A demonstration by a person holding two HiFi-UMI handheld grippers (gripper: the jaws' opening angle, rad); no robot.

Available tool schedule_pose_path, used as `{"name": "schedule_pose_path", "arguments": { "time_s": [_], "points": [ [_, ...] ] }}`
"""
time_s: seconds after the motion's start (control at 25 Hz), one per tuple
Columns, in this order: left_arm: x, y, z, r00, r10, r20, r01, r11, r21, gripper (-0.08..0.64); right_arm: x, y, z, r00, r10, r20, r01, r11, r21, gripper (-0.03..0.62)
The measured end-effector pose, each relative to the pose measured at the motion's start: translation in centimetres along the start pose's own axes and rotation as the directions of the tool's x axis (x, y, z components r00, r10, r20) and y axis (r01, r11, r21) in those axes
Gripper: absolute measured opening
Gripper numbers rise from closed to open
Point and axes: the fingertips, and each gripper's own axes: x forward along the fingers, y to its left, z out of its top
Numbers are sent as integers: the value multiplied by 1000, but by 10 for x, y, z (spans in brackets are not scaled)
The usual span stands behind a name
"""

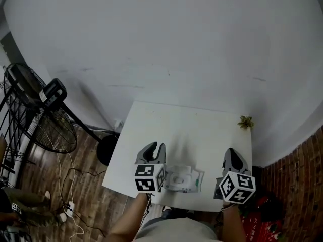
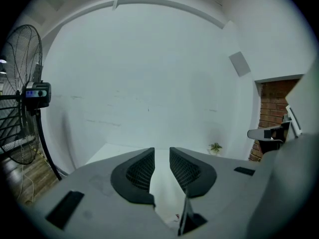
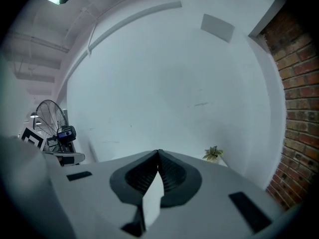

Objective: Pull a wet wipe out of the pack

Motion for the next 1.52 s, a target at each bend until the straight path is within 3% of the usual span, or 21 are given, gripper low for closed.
{"name": "schedule_pose_path", "arguments": {
  "time_s": [0.76, 1.52],
  "points": [
    [8, -58, -31, 994, -48, -102, 55, 996, 66, 87, -12, -43, -50, 995, -33, -90, 43, 993, 109, 2],
    [-24, -88, -129, 962, -40, -270, 55, 997, 47, 88, -21, -43, -113, 973, 33, -227, -9, 994, 105, 2]
  ]
}}
